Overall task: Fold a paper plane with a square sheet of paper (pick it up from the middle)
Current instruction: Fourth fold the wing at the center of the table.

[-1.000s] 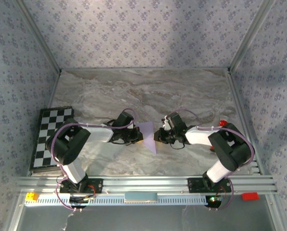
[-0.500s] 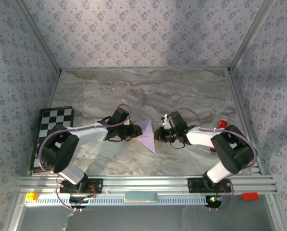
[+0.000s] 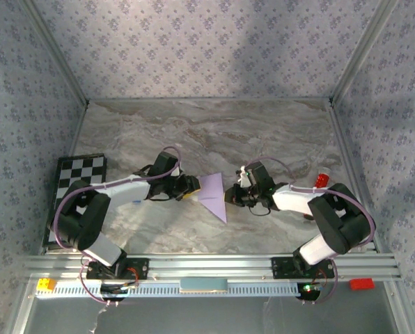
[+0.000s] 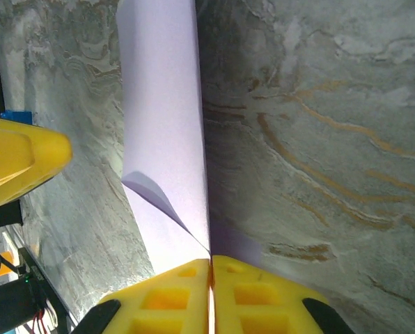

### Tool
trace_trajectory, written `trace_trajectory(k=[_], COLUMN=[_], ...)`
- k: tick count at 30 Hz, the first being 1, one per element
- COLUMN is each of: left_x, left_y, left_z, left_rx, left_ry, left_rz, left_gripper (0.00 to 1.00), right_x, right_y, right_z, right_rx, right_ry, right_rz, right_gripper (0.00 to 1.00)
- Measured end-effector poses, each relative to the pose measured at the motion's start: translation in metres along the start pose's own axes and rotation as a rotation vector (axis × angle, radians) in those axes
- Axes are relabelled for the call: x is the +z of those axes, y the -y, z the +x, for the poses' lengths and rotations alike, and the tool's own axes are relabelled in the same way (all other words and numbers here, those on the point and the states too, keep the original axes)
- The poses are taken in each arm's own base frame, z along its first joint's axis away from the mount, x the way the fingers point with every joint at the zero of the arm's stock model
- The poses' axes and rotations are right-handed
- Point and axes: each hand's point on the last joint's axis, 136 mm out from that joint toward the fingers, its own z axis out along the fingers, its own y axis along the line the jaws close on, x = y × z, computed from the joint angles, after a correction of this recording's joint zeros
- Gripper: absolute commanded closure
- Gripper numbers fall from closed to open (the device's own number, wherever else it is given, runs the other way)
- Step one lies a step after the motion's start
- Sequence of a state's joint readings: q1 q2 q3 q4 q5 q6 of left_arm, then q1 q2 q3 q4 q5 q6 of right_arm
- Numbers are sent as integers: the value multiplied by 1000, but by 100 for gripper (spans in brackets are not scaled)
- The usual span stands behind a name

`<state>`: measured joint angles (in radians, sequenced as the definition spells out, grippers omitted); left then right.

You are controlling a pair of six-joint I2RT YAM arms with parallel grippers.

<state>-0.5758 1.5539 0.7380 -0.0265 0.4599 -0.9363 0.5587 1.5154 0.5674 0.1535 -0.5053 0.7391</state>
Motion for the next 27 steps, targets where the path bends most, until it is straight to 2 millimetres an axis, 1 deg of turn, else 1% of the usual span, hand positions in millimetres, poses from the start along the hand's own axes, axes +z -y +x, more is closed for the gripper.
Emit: trace_trajectory(k=[7, 12, 16, 18, 23, 27], left_x=[2, 2, 2, 2, 5, 5], left_y=[-2, -1, -2, -3, -5, -6], left_z=[1, 2, 3, 4, 6, 7], left_rx=[-3, -3, -4, -5, -10, -19], left_ry=[-8, -12, -15, -19, -32, -47], left_rz=[-3, 1, 2, 1, -1, 2], left_gripper=[56, 56, 56, 56, 57, 54], right_x=[0, 2, 5, 7, 8, 7], right_y=[0, -1, -2, -3, -5, -6], right_z=[0, -1, 2, 3, 2, 2], right_rx=[-4, -6, -8, -11, -25, -34], right_ry=[-3, -5, -20, -26, -27, -24], right_rz=[2, 1, 0, -1, -4, -8], right_gripper=[81, 80, 80, 81, 90, 94])
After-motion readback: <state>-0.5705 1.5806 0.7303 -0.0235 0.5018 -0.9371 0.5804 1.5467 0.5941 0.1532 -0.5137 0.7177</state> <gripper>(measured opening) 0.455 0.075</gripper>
